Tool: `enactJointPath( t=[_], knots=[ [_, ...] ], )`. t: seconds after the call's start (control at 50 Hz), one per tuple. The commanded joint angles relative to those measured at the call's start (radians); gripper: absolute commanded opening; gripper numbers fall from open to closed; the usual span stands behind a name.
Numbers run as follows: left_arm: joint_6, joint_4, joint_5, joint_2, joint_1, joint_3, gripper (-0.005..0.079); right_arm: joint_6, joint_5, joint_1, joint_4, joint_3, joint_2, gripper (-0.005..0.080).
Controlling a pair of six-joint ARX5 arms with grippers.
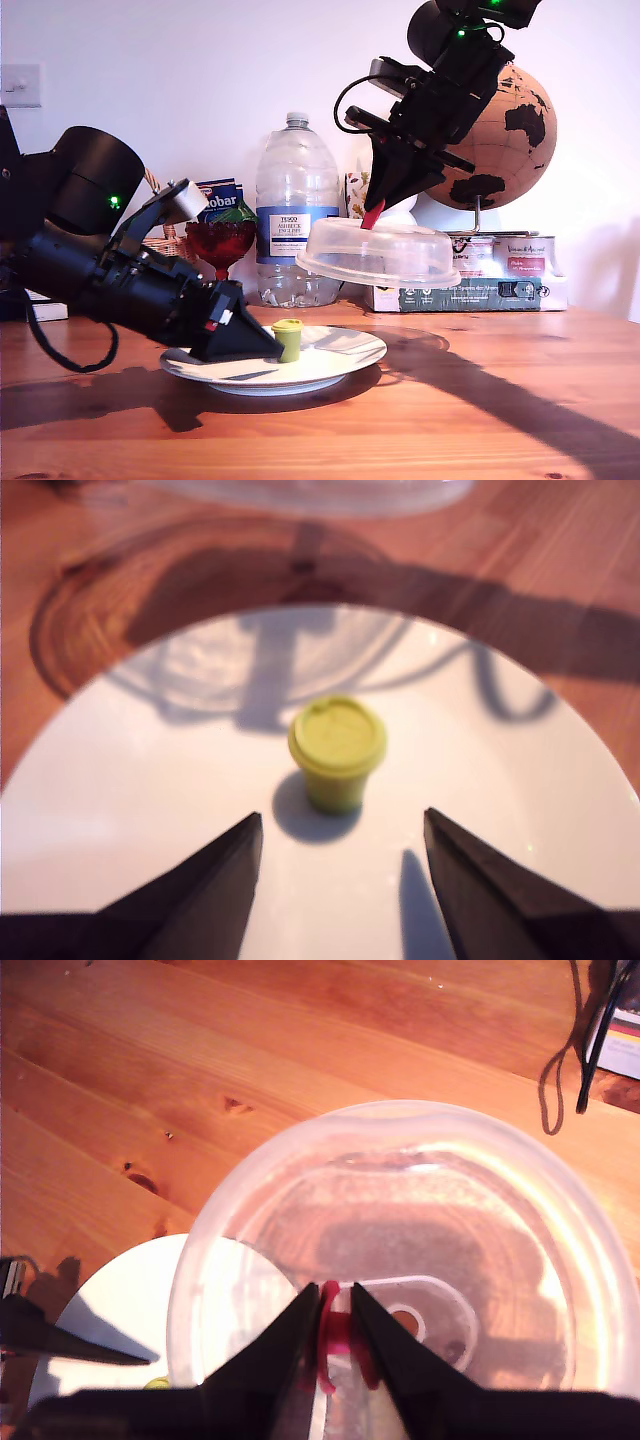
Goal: Lift the plastic dome with your right arm while removing the green coffee capsule from the plate using your left arm.
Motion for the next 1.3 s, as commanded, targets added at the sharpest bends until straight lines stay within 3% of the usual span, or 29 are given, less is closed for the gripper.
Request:
enactJointPath(
  t=[0.0,0.42,0.62,0.7,1.04,1.28],
  knots=[
    [-0.003,0.010,0.005,0.040,-0.007,0.026,0.0468,-0.003,-0.001,0.002,0.007,0.005,-0.024,-0.0013],
    [-0.003,0.023,0.010,0.108,-0.036,0.110,0.0458,-0.003,-0.001,0.002,0.007,0.005,-0.024,-0.0013],
    [-0.002,0.000,0.010,0.108,-0.044,0.110,0.0267,-0.003,-0.001,0.002,0.008,0.005,-0.024,-0.0013],
    [-0.002,-0.006,0.010,0.108,-0.044,0.110,0.0230,-0.003,-0.002,0.002,0.007,0.005,-0.024,-0.0013],
    [-0.002,0.037,0.010,0.103,-0.030,0.111,0.0211,-0.003,-0.002,0.003,0.007,0.005,-0.024,-0.0013],
    [0.000,0.040,-0.003,0.061,0.051,0.114,0.0211,-0.003,-0.004,0.003,0.007,0.005,-0.024,-0.0013]
  ],
)
